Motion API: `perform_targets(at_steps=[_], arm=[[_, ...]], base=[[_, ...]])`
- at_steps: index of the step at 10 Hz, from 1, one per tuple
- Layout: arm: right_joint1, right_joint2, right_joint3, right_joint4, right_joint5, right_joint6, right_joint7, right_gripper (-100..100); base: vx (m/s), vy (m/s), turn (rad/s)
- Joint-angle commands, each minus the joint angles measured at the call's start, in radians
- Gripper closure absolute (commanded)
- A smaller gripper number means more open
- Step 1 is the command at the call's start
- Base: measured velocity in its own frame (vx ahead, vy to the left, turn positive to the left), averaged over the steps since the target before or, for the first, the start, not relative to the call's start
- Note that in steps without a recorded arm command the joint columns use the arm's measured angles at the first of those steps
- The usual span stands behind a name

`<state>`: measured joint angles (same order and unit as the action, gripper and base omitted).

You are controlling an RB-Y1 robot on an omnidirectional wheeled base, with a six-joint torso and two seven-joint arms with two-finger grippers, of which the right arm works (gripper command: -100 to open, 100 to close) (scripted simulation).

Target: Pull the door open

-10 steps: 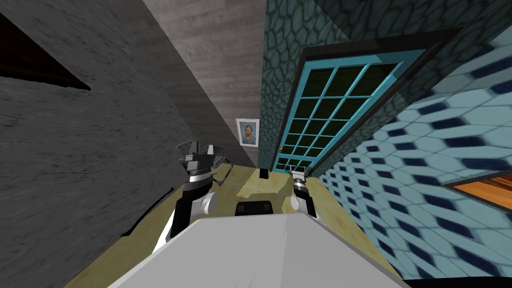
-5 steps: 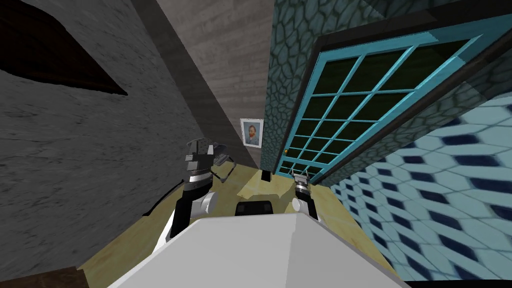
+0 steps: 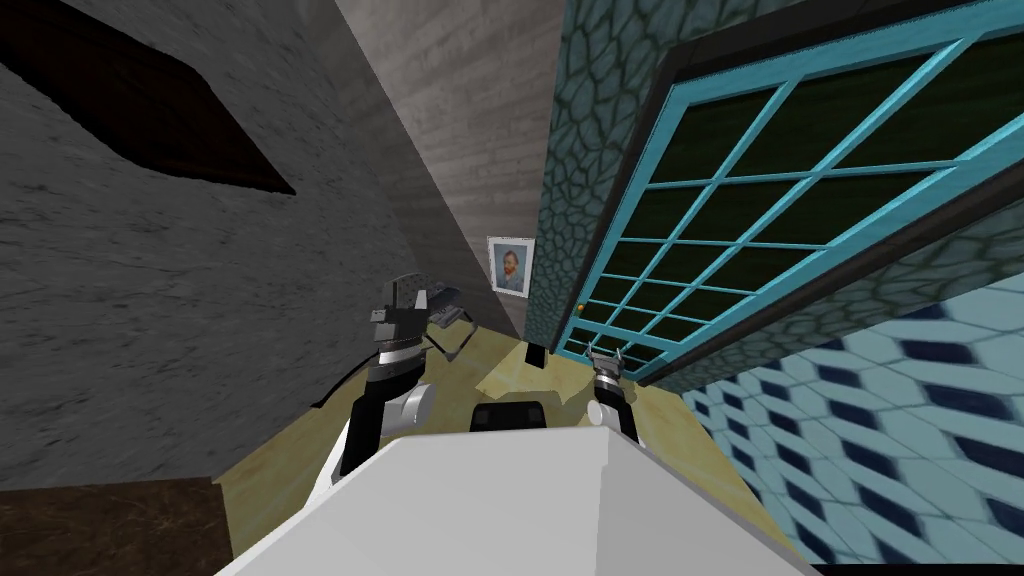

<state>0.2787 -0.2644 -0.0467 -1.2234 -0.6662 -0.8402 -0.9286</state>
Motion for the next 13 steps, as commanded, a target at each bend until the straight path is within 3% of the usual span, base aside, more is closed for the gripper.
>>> perform_targets(at_steps=[1, 4, 9, 13], arm=[[-0.003, -0.005, -0.002, 0.033, -0.024, -0.007, -0.034, -100], [-0.015, -0.018, -0.005, 0.108, -0.067, -0.025, -0.098, -100], [-0.026, -0.03, -0.008, 0.178, -0.107, -0.042, -0.157, -100], [-0.043, -0.049, -0.013, 0.285, -0.17, -0.067, -0.249, -100]], base=[[0.047, -0.08, 0.237], [0.037, -0.094, 0.185], [0.029, -0.055, 0.149], [0.025, -0.079, 0.213]])
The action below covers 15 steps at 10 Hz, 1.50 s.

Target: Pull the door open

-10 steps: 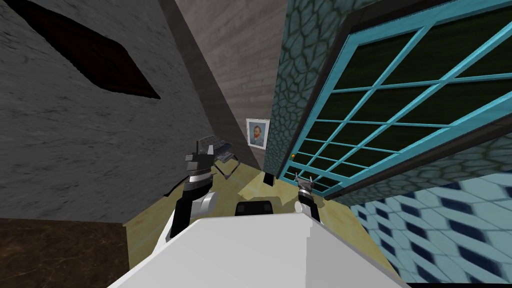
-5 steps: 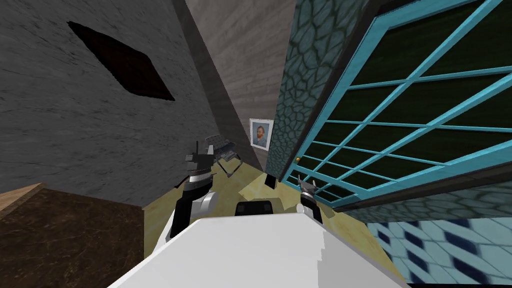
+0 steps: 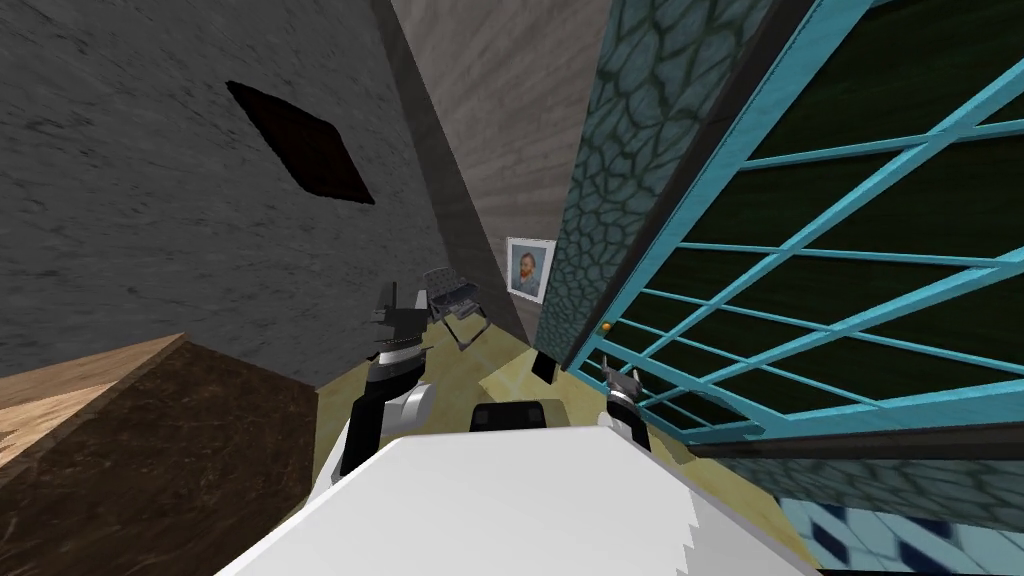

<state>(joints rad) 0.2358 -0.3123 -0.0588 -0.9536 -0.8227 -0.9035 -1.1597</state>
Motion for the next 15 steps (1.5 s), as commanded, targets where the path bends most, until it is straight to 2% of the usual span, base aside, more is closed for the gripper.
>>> perform_targets(at_steps=[1, 12, 13, 15], arm=[[-0.003, -0.004, -0.002, 0.035, -0.024, -0.009, -0.034, -100], [-0.036, -0.041, -0.011, 0.243, -0.145, -0.058, -0.212, -100], [-0.043, -0.036, -0.008, 0.246, -0.135, -0.062, -0.204, -100], [-0.056, -0.039, -0.017, 0.272, -0.142, -0.067, -0.211, -100]], base=[[0.035, -0.117, 0.311], [0.02, -0.088, 0.203], [0.008, -0.053, 0.051], [-0.084, 0.111, 0.119]])
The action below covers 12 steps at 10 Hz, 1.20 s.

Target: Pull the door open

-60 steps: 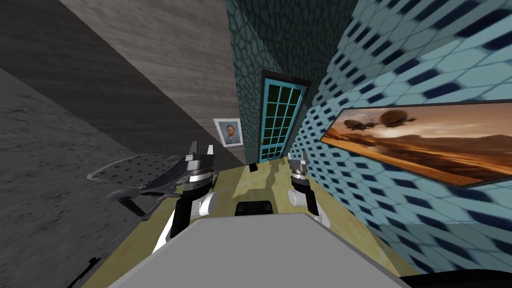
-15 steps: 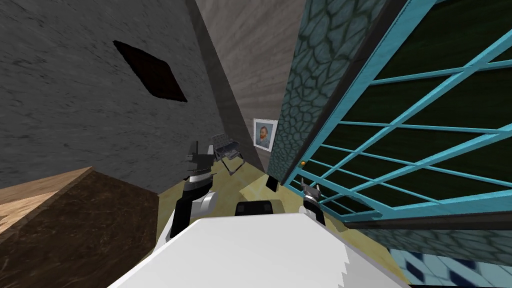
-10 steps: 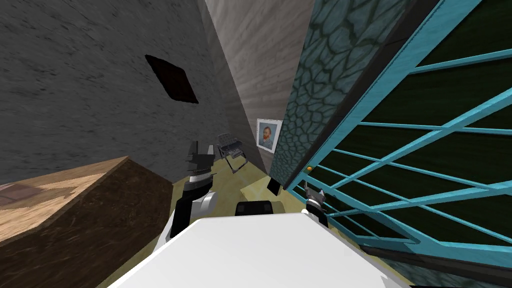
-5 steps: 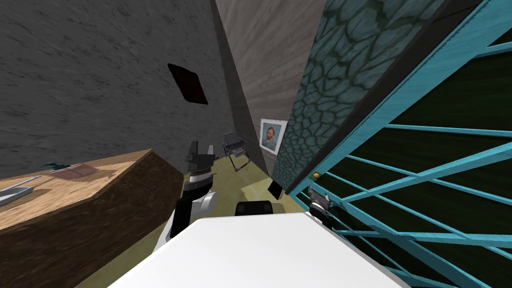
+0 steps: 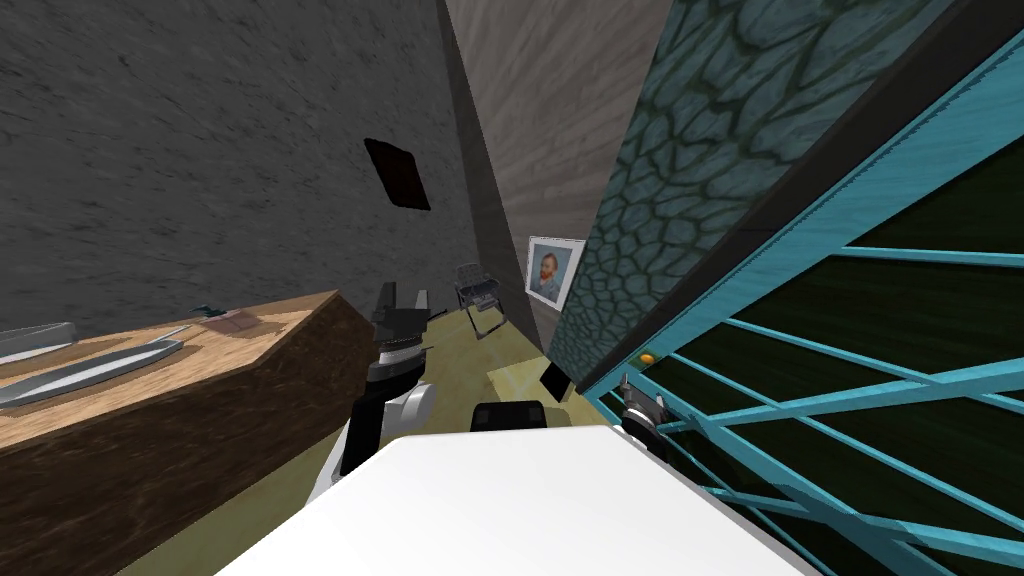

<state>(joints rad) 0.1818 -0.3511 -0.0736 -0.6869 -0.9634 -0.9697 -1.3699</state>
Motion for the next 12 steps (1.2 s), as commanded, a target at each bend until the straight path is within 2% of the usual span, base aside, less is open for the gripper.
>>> perform_targets(at_steps=[1, 4, 7, 9, 10, 12], arm=[[-0.011, -0.002, -0.008, 0.022, -0.005, -0.004, -0.004, -100], [-0.035, -0.008, -0.023, 0.065, -0.015, -0.011, -0.011, -100], [-0.07, -0.016, -0.047, 0.132, -0.03, -0.022, -0.021, -100], [-0.079, -0.018, -0.052, 0.148, -0.034, -0.024, -0.024, -100], [-0.091, -0.02, -0.061, 0.171, -0.039, -0.028, -0.027, -100], [-0.11, -0.024, -0.073, 0.205, -0.047, -0.033, -0.032, -100]], base=[[-0.099, 0.154, 0.142], [-0.075, 0.123, 0.14], [-0.054, 0.078, 0.203], [-0.013, -0.004, 0.049], [0.006, -0.053, 0.152], [0.007, -0.133, 0.128]])
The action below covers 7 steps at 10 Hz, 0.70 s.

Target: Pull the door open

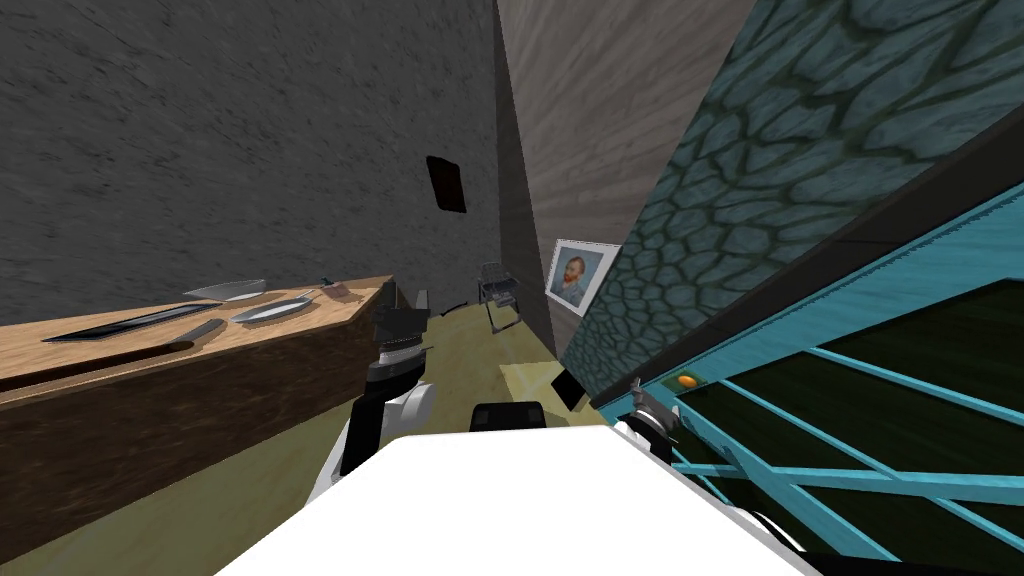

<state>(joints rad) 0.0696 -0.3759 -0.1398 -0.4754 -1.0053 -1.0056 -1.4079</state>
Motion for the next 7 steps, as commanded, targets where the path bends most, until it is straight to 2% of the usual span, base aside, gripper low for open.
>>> perform_targets(at_steps=[1, 7], arm=[[-0.002, -0.001, -0.01, 0.003, -0.007, 0.001, 0.004, -100], [-0.02, -0.004, -0.022, 0.036, -0.014, -0.004, -0.001, -100]], base=[[0.025, -0.18, 0.041], [0.049, -0.211, 0.01]])
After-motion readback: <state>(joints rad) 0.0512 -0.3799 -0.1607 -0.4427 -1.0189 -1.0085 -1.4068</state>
